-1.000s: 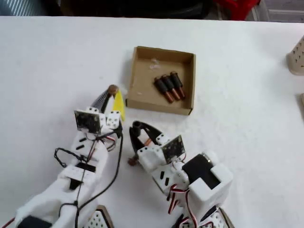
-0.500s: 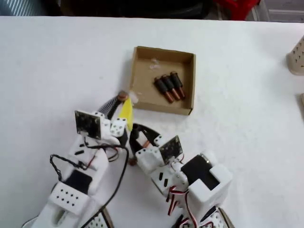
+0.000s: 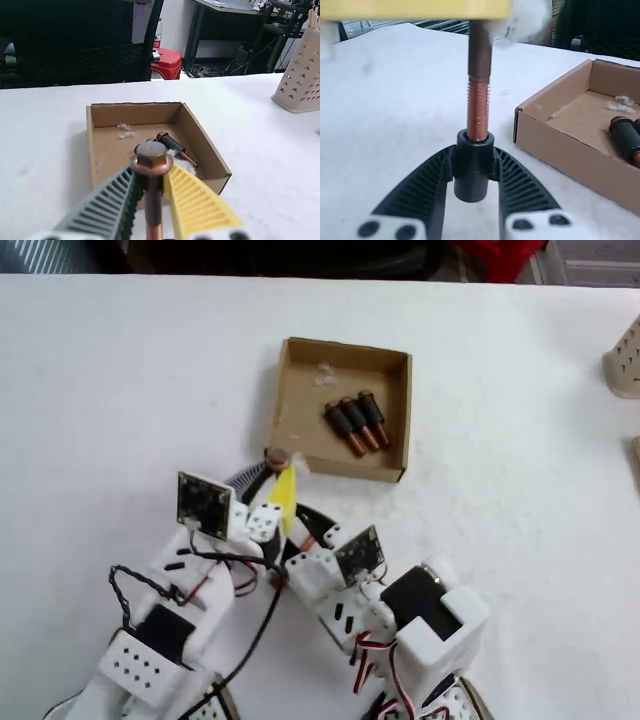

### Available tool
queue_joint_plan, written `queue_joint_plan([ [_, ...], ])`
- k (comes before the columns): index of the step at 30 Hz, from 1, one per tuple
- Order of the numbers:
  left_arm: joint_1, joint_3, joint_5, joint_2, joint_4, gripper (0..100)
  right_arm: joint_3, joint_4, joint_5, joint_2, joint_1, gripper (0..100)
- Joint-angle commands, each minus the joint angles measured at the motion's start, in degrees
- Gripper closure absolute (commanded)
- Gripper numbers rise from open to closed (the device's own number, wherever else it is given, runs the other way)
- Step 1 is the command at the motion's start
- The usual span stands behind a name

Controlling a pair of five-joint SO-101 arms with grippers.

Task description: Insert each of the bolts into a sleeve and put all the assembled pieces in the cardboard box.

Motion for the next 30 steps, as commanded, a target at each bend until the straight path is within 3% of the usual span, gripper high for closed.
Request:
queue_joint_plan([
  [1,1.3,-4.0,0.8,-1.4,0.1,98,-0.4,0.1,-0.2,-0.1,-0.5,98.2],
  [17,1.5,-3.9,0.4,-1.2,10.0,98,-0.4,0.0,0.6,-0.2,-0.2,98.2],
  [23,1.8,-3.3,0.4,-1.2,17.8,98,-0.4,-0.9,3.9,-0.7,0.7,98.2],
  [30,1.9,0.6,0.4,-1.5,18.5,98,-0.3,-3.2,3.9,-0.2,0.7,98.2],
])
